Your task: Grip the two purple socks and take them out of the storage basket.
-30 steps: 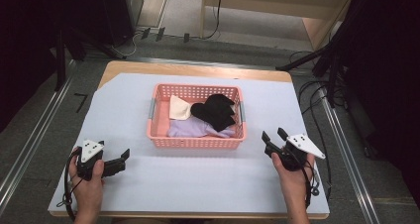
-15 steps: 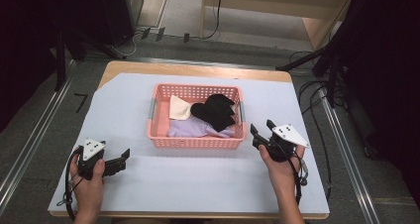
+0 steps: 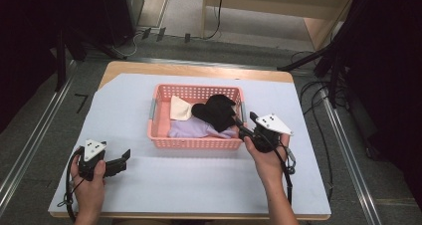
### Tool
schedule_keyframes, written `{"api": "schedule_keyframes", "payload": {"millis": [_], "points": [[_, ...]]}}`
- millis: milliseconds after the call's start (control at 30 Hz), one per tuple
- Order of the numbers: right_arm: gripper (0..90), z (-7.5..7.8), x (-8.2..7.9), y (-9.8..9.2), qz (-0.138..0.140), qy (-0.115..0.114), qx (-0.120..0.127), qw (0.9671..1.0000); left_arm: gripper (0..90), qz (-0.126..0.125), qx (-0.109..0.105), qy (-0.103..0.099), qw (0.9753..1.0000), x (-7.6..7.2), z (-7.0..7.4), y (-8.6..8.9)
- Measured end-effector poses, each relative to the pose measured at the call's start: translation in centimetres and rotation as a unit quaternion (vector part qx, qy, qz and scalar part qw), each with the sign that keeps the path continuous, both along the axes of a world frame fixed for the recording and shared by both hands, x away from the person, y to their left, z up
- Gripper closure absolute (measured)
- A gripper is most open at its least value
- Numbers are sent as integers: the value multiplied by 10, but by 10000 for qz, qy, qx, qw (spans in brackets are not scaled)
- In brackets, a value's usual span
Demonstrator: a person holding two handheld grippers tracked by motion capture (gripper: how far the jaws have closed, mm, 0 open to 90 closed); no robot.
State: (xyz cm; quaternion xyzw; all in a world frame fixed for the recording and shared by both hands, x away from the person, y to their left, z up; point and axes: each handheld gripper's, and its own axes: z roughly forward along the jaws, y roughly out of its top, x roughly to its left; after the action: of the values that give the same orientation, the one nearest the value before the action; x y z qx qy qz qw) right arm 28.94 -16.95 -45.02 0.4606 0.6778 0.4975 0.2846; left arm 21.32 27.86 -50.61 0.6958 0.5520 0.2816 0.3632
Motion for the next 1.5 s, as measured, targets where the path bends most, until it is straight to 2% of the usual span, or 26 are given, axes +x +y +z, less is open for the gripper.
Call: {"api": "schedule_keyframes", "payload": {"millis": [167,333,467,567,700,767,833,867,967,1000,1033,1067,1100,1133,1167,1200,1233,1300,1400,1500], "points": [[489,2,8,19,112,-18,30,9999,134,1,-13,4,10000,0,0,0],[504,2,13,30,176,17,-13,9998,135,5,-10,7,10000,0,0,0],[553,1,20,40,216,137,52,9997,135,-1,1,17,10000,0,0,0],[610,-3,28,52,316,397,65,9987,135,-6,-17,11,10000,0,0,0],[648,-5,34,59,300,482,-4,9984,136,-4,-2,4,10000,1,0,0],[686,-6,39,63,292,626,36,9976,135,-13,-9,7,10000,1,0,0],[697,-7,41,65,272,649,6,9975,136,-12,-9,11,10000,1,0,0],[714,-9,43,66,224,754,-23,9969,136,-14,-8,12,10000,1,0,0],[760,-12,49,69,156,1264,71,9918,136,-28,-15,28,10000,1,0,0],[783,-12,52,70,151,1566,156,9874,136,-20,-17,25,10000,1,0,0],[783,-12,52,70,151,1566,156,9874,136,-18,-18,28,10000,1,0,0],[799,-12,54,75,172,1890,156,9817,136,-20,-18,29,10000,1,0,0],[799,-12,54,75,172,1890,156,9817,136,-19,-23,21,10000,1,-1,0],[810,-15,56,80,179,2079,-5,9780,136,-21,-21,23,10000,1,-1,0],[813,-16,57,82,162,2163,-82,9762,136,-25,-23,26,10000,1,-1,0],[814,-17,57,85,172,2301,-174,9729,136,-25,-21,26,10000,1,0,0],[814,-17,57,85,172,2301,-174,9729,136,-25,-23,25,10000,1,-1,0],[814,-18,59,89,210,2442,-287,9691,136,-25,-24,26,10000,1,-1,0],[804,-17,60,93,161,2585,-301,9654,137,-26,-19,30,10000,1,-1,0],[770,-17,63,96,220,2758,-390,9602,137,-20,-19,30,10000,1,-1,0]]}}
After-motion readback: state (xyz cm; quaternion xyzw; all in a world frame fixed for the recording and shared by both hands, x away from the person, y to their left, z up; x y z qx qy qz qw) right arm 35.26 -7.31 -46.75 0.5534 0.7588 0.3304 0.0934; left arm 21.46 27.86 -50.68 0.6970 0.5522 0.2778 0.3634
